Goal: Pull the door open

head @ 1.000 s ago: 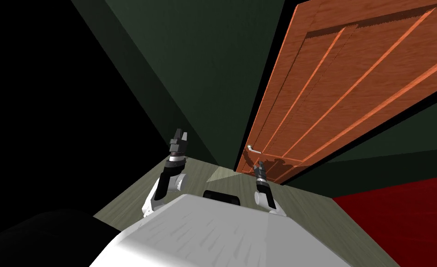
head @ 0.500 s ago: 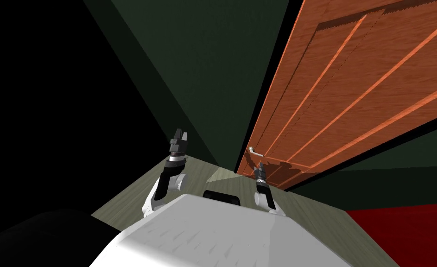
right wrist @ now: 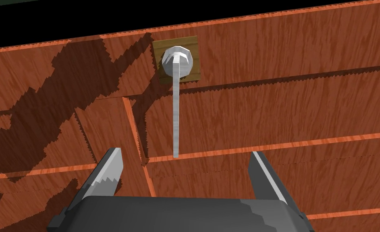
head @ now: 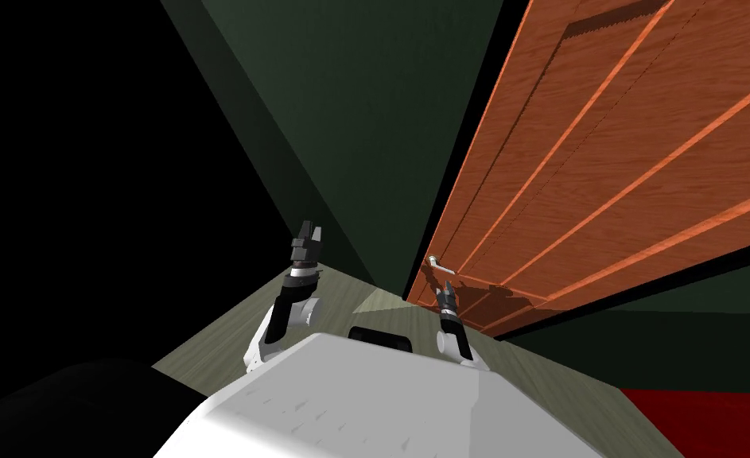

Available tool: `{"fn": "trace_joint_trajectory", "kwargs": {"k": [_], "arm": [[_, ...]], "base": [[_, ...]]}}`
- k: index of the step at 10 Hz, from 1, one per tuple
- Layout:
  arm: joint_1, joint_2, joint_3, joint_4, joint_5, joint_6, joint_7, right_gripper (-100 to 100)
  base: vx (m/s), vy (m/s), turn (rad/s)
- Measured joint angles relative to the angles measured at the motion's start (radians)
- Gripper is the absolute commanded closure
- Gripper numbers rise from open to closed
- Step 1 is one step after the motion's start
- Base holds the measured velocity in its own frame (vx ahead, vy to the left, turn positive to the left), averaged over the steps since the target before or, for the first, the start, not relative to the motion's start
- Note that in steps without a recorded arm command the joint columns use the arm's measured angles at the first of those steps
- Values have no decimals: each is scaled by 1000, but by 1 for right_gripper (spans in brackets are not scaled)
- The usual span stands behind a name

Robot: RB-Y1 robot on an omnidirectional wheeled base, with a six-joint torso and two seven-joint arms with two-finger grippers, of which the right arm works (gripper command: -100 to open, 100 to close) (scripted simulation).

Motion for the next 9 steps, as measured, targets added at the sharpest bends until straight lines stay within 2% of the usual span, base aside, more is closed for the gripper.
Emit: {"fn": "trace_joint_trajectory", "kwargs": {"k": [3, 4, 5, 6, 7, 9], "arm": [[-12, 0, -1, 31, -5, -7, 1, -100], [3, -9, -4, 16, -7, -3, -5, -100], [1, -15, -8, 30, -10, -9, -12, -100], [-2, -27, -11, 55, -14, -25, -24, -100], [10, -40, -17, 51, -18, -30, -36, -100], [22, -80, -30, 81, -30, -51, -74, -100]], "base": [[56, -24, 64], [185, 31, 106], [207, 26, 87], [220, 14, 136], [243, 14, 157], [208, -36, 166]]}}
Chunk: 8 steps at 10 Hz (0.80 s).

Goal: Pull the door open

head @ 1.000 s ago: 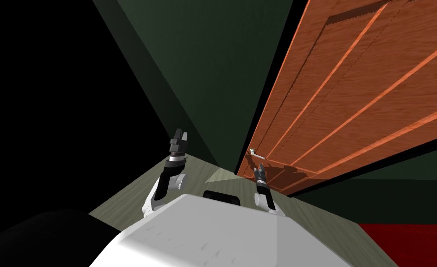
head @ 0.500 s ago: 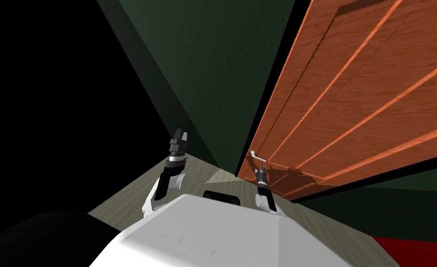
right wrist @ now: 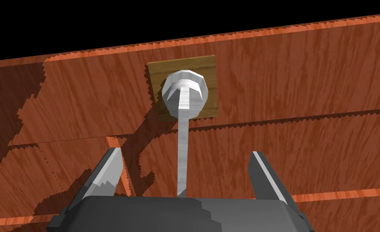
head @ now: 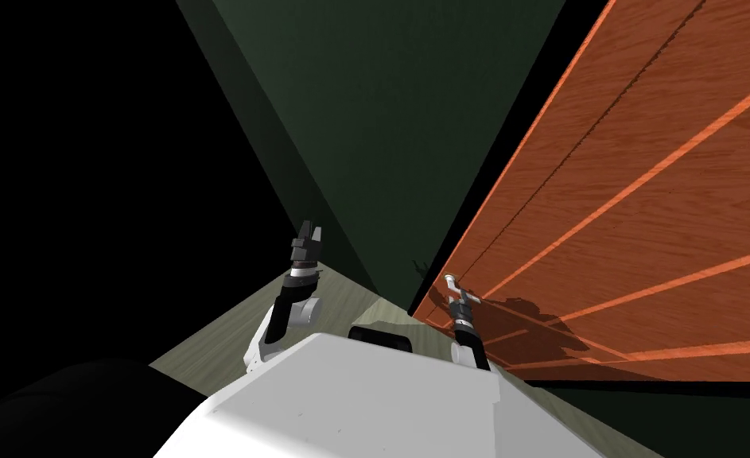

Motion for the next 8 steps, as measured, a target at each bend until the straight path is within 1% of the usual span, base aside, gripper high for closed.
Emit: {"fn": "trace_joint_trajectory", "kwargs": {"k": [1, 2, 3, 5, 8], "arm": [[7, -14, -5, 8, -4, -9, -15, -100], [28, -22, -10, -10, -9, -8, -23, -100], [30, -24, -11, -13, -9, -6, -24, 100], [26, -24, -11, -12, -9, -9, -23, 100], [29, -22, -10, -9, -8, -5, -22, 100]], "base": [[185, -45, 104], [84, -22, 15], [-11, 1, -11], [-31, 7, -2], [-8, 3, 0]]}}
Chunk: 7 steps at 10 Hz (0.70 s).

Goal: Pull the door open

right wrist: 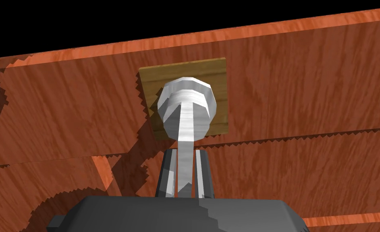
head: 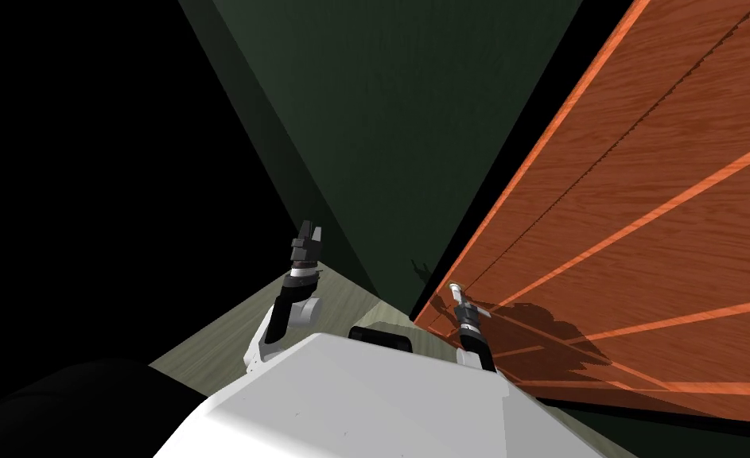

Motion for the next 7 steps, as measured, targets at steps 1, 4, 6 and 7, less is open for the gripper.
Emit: {"fn": "trace_joint_trajectory", "kwargs": {"k": [1, 4, 6, 7], "arm": [[0, 0, 0, 0, 0, 0, 0, 100], [-1, -3, 11, -15, 4, 5, -1, 100], [-9, -5, 28, 2, 9, -1, -8, 100], [-16, -5, 36, 15, 12, -5, -9, 100]], "base": [[-108, -20, 51], [-190, -20, 72], [-176, -24, 95], [-138, -30, 41]]}}
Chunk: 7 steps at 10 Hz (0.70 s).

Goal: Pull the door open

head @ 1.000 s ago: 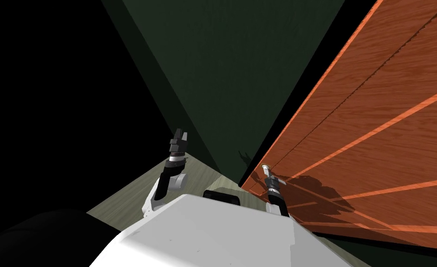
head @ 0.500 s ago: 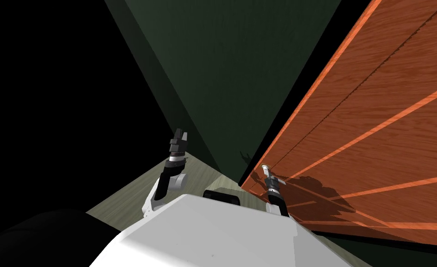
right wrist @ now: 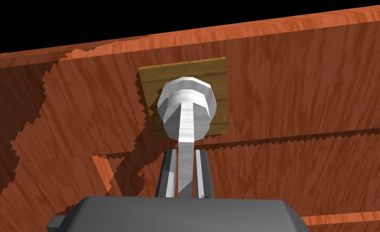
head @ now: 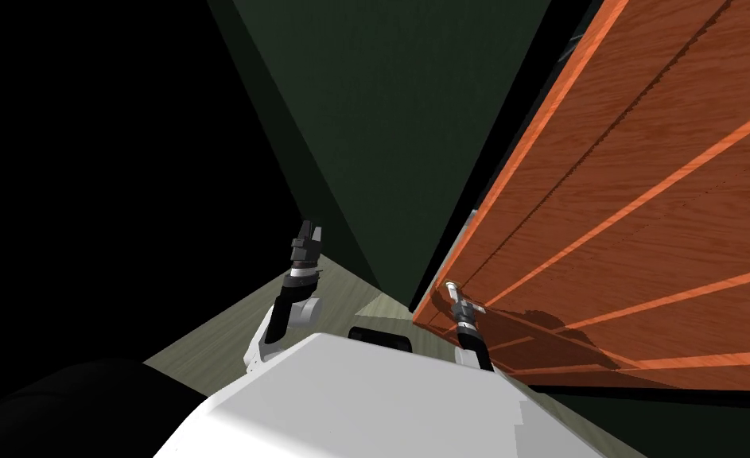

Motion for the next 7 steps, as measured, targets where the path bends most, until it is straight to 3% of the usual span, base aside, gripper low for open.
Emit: {"fn": "trace_joint_trajectory", "kwargs": {"k": [2, 4, 5, 7], "arm": [[8, 4, 8, -17, 3, 7, 1, 100], [-1, -4, 27, -19, 9, 6, -6, 100], [8, -4, 37, -46, 12, 16, -8, 100], [-3, 7, 56, -37, 20, 17, -6, 100]], "base": [[-106, -27, 50], [-230, -97, 134], [-212, -97, 73], [-133, -61, 35]]}}
